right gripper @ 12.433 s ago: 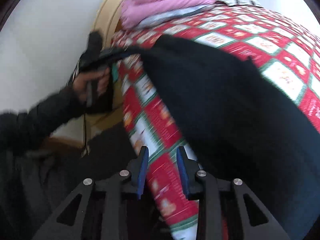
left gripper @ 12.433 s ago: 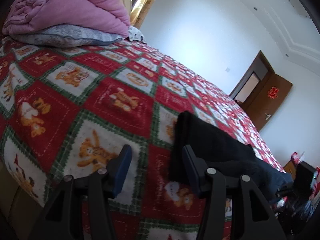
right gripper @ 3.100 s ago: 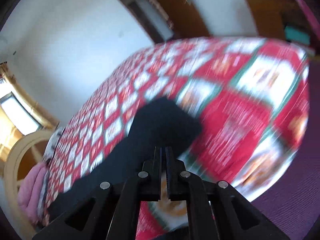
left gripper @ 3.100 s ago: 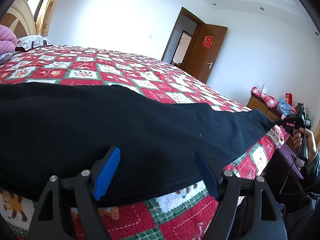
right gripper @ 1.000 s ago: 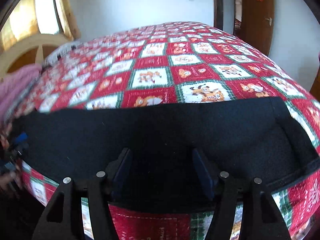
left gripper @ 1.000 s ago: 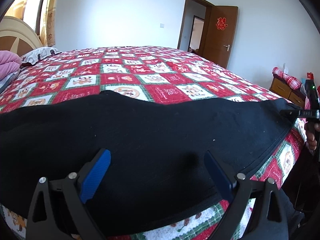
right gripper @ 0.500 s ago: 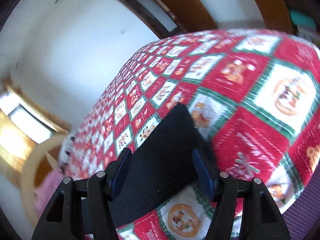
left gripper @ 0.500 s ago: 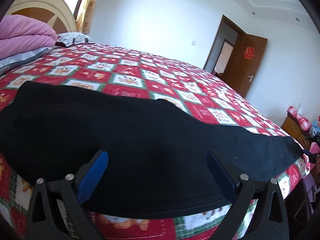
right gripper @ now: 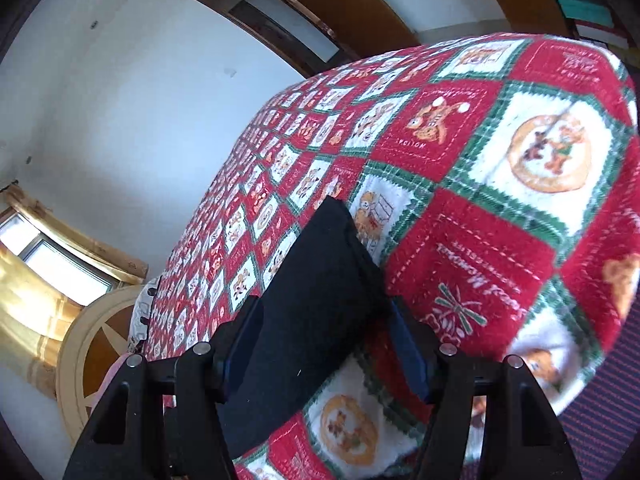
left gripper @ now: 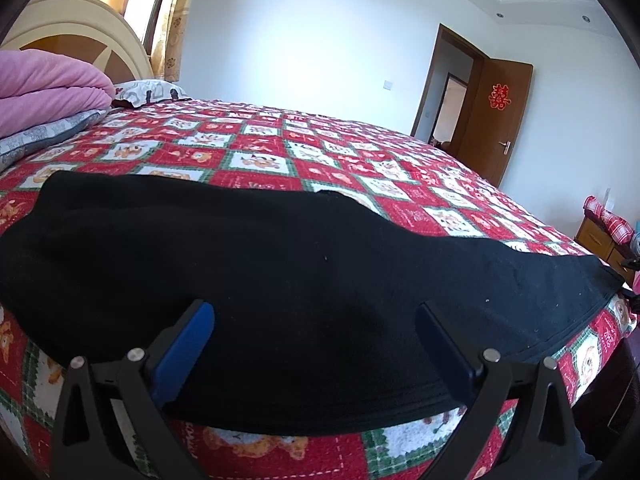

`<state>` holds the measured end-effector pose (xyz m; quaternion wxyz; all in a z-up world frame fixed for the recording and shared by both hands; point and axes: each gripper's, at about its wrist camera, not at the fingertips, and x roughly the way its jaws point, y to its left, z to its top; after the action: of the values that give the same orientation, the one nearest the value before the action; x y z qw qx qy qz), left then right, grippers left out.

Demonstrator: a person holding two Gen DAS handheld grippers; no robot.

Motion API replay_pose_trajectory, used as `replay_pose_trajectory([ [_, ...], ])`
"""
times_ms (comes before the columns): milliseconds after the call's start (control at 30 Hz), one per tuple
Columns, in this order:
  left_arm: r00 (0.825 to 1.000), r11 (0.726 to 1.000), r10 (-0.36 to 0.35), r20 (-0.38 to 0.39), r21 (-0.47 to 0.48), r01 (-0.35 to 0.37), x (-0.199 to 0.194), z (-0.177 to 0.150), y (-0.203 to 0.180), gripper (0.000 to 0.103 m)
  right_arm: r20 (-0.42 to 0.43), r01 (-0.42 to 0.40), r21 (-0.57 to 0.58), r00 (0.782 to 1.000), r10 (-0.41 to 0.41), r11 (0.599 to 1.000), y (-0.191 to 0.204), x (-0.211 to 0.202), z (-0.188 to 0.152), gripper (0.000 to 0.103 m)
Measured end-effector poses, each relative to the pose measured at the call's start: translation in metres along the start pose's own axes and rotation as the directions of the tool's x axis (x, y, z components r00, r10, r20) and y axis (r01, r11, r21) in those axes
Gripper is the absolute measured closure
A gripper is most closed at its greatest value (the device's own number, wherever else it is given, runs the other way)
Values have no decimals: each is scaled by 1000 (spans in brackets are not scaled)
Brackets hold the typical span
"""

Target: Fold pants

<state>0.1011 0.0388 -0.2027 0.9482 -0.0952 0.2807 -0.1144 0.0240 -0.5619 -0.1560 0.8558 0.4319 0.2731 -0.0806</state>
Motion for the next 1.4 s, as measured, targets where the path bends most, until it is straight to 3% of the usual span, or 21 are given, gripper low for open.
replay_pose_trajectory([
  [100,1000,1000,6,2,4,-6,1,0,-1,0,19,19,-56,1000,-18,998,4,4,1,48],
  [200,1000,1000,14,1,13,-14,1,-1,-3,0,42,36,-67,999,-33,997,-3,8,2,71],
  [233,1000,1000,12,2,11,-12,1,-1,-2,0,43,48,-72,998,-45,996,-5,9,3,85],
  [267,1000,1000,9,3,7,-9,1,-1,-2,0,37,45,-81,998,-42,996,-5,9,3,90],
  [333,1000,1000,-2,7,-8,2,-1,0,0,0,36,14,-89,999,-11,996,-2,6,2,91],
  [500,1000,999,-21,11,-47,21,-4,2,5,0,85,0,-231,996,20,973,35,-4,-8,91],
  [667,999,995,-34,15,-89,35,-7,3,9,0,117,-11,-443,991,70,897,100,-8,-33,91],
  [833,999,995,-36,15,-94,37,-8,3,11,0,67,-62,-595,990,127,801,163,7,-70,91],
  [1033,999,995,-35,16,-97,37,-9,2,13,0,-20,-133,-648,987,159,750,194,33,-102,91],
  [1400,1000,995,-28,14,-94,29,-13,-1,16,0,-118,-208,-678,978,175,705,219,58,-138,92],
])
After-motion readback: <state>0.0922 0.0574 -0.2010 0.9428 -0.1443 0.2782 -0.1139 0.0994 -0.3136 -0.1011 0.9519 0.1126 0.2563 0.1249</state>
